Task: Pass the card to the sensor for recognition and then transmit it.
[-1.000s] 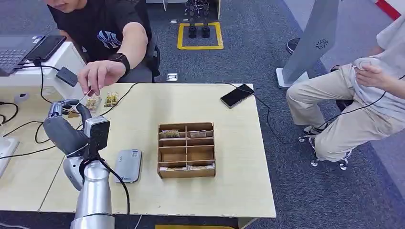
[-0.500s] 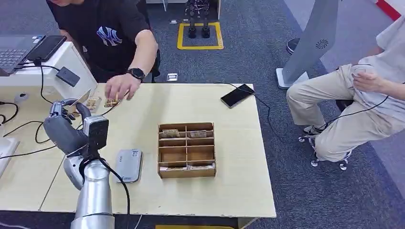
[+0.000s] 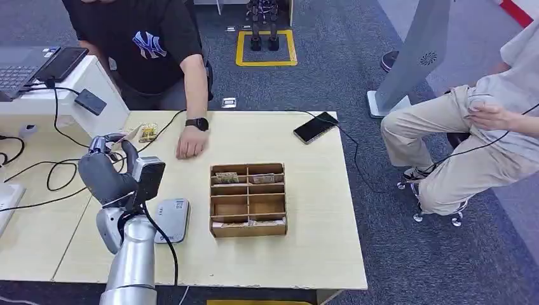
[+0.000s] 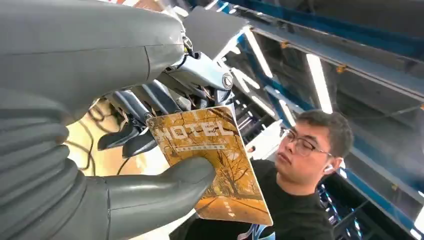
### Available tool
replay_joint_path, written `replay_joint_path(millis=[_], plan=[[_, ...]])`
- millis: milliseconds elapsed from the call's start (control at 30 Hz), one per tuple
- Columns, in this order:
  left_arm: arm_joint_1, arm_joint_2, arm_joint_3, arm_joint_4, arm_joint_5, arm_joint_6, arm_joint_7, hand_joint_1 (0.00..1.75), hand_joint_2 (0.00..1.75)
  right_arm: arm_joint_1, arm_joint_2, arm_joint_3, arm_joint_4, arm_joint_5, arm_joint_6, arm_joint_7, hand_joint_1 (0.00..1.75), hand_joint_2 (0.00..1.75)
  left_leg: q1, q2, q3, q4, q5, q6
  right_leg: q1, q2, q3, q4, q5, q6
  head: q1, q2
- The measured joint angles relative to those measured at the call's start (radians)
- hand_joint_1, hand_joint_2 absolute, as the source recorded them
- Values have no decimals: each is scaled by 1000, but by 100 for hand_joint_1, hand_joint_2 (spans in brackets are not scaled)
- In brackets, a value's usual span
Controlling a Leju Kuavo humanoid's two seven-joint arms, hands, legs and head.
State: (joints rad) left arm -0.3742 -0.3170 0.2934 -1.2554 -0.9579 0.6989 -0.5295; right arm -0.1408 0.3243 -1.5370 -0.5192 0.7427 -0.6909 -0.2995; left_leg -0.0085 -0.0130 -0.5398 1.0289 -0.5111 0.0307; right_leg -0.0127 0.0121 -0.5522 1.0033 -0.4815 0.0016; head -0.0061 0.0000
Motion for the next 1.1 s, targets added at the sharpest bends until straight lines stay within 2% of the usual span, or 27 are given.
replay_joint_path(millis=[333,467,567,933,1100], plan=[[15,0,0,6,-34,1,2,175,175,0,0,0,1,-3,0,-2,0,175,0,0,-1,0,0,0,0,0,0,0,0,0,0,0],[48,8,11,5,-203,1,18,175,175,1,0,0,2,-11,0,-12,0,175,0,-1,-1,0,0,0,0,0,0,0,0,0,0,0],[70,14,57,5,-229,1,9,175,175,3,0,0,2,-18,0,-14,0,175,0,0,-2,0,0,0,0,1,-1,0,0,0,0,0],[119,16,249,6,-173,1,-53,175,175,5,0,0,-1,-25,0,-1,0,175,0,-1,-2,0,0,0,0,-1,-1,0,0,0,0,0],[129,17,285,6,-174,1,-57,175,175,6,0,0,-5,-25,0,0,0,175,0,-3,-2,0,0,0,0,-2,-1,0,0,0,0,0]])
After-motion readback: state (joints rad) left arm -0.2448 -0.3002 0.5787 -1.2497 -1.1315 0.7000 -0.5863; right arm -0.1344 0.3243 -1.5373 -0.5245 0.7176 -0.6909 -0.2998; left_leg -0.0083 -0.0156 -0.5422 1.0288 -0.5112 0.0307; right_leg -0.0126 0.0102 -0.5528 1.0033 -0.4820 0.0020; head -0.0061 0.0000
